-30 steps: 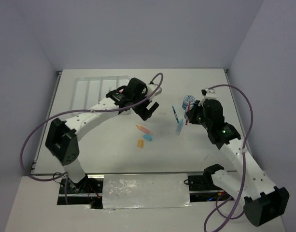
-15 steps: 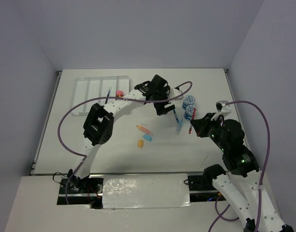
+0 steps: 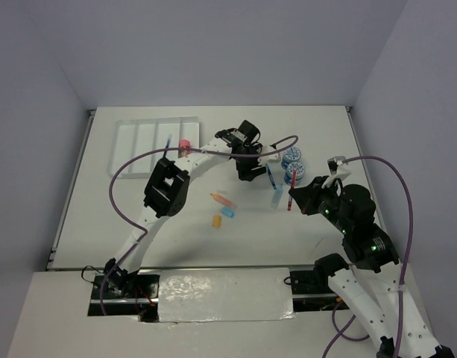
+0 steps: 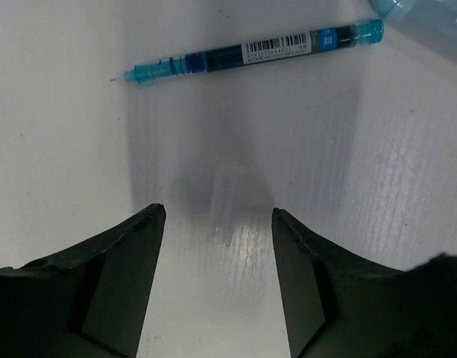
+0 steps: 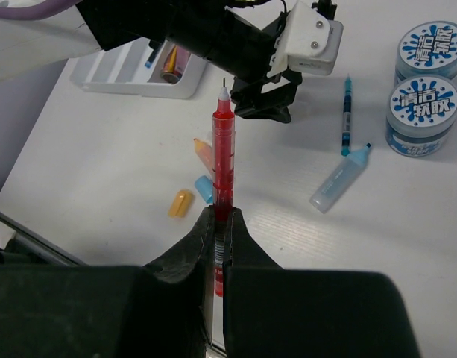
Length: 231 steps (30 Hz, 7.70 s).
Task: Sort the stationery into containers
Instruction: Pick up the pen from the center of the board, then close the pen cap on the pen.
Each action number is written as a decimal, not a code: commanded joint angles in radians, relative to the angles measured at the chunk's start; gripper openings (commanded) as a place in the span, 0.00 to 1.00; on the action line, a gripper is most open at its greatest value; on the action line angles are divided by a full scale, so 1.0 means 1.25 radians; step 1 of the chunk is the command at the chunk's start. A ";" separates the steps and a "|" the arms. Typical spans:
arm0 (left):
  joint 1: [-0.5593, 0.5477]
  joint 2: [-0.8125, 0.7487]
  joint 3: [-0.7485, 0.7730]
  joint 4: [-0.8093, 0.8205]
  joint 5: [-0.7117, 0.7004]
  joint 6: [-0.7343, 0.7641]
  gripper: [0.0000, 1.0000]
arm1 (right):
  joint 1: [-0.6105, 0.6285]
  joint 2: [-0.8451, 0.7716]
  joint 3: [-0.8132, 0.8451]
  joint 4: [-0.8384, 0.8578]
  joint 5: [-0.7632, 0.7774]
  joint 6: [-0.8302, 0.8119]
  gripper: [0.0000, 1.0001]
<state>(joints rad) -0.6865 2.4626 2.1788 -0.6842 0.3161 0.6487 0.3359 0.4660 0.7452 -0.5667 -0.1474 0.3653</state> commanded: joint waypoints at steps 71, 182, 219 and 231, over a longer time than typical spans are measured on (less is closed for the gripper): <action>-0.010 -1.399 -1.318 0.965 -0.447 -1.356 0.00 | 0.463 0.505 -0.147 0.927 -0.125 0.220 0.00; -0.010 -1.348 -1.328 0.972 -0.306 -1.236 0.00 | 0.442 0.517 0.038 0.688 -0.071 0.221 0.00; -0.010 -1.399 -1.307 1.087 -0.014 -0.984 0.45 | 0.436 0.501 0.047 0.777 -0.194 -0.139 0.00; -0.010 -1.431 -1.299 1.054 0.000 -0.939 0.53 | 0.437 0.481 0.042 0.770 -0.227 -0.179 0.00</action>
<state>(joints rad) -0.6895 0.6949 0.5198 0.6033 0.2516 -0.5648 0.8883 1.1007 0.7910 0.3218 -0.4339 0.1726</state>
